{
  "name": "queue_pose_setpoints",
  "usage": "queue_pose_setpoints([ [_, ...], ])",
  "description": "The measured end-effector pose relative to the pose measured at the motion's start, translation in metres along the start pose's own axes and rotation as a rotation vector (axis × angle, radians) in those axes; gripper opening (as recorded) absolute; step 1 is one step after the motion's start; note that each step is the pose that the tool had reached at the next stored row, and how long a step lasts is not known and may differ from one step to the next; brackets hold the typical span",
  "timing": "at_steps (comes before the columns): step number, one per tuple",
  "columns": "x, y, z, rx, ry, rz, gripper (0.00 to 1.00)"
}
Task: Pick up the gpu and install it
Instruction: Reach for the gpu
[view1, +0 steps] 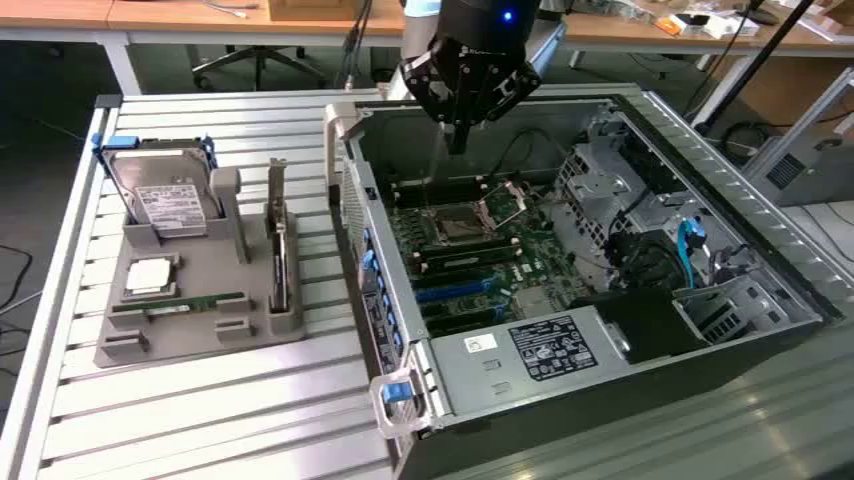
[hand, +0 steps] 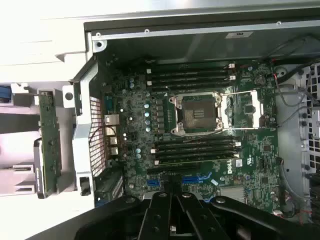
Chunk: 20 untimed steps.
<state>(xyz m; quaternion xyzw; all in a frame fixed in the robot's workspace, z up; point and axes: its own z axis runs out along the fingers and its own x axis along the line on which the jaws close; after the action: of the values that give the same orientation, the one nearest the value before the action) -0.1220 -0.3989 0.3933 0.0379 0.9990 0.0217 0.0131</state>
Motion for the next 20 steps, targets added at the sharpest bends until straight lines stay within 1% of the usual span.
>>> queue_pose_setpoints([
  [20, 0.0049, -0.0004, -0.0001, 0.0, 0.0, 0.0, 0.11],
])
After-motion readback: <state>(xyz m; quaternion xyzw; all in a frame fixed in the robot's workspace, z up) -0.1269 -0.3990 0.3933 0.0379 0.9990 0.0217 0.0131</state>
